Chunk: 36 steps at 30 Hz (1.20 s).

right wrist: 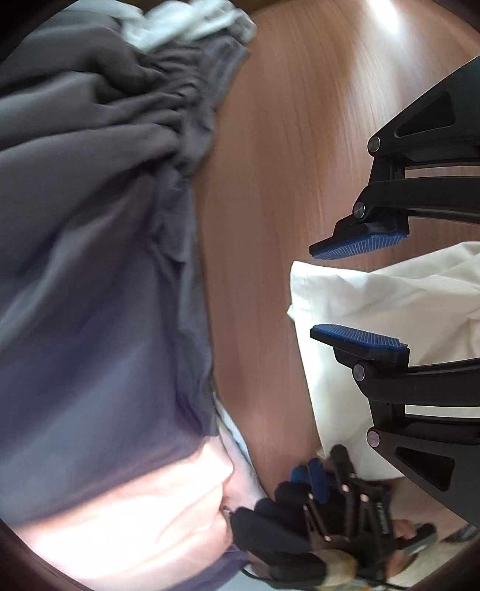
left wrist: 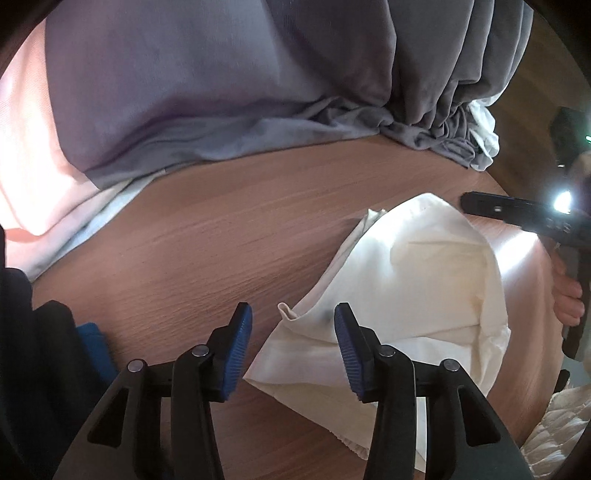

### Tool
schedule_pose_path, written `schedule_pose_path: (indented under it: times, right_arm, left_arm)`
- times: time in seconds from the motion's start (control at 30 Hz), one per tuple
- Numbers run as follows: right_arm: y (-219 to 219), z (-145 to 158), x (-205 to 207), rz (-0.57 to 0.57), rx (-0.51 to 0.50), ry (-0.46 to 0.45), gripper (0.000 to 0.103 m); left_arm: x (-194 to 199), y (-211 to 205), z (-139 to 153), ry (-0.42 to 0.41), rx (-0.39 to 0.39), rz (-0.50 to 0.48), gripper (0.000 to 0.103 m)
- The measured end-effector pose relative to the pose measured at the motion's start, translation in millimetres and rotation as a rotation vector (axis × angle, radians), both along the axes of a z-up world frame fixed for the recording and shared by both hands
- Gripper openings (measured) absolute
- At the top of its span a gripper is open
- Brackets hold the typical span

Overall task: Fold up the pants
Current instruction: 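Fold the shorts over again and open both grippers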

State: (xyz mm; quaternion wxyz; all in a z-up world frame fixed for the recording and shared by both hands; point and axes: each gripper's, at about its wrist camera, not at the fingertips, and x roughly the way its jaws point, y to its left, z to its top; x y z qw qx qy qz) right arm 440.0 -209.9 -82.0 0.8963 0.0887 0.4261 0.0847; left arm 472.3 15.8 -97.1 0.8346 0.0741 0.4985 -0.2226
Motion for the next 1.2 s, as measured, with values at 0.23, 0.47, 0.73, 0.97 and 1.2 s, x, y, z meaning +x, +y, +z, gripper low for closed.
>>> schedule_pose_path:
  times: [0.23,0.47,0.73,0.97,1.2]
  right_arm:
    - [-6,-37,27,-0.011,0.097,0.107,0.038]
    - [-8,-42,33,-0.001,0.128,0.090,0.014]
    - [3,-2,-3,0.034,0.051,-0.066,0.007]
    - [41,50,-66,0.198,-0.068,-0.229,0.007]
    - [87,49,-115,0.397,-0.167,-0.239,0.007]
  left_arm:
    - [9,0,-7,0.038,-0.026,-0.026,0.044]
    - [9,-6,-7,0.045,-0.048,-0.071,0.018]
    - [-3,-6,12,-0.043,-0.058,-0.106,0.014]
    - [-27,0,28,-0.128,-0.041,-0.138,0.014]
    - [-53,9,23,-0.179,0.036,-0.161,0.014]
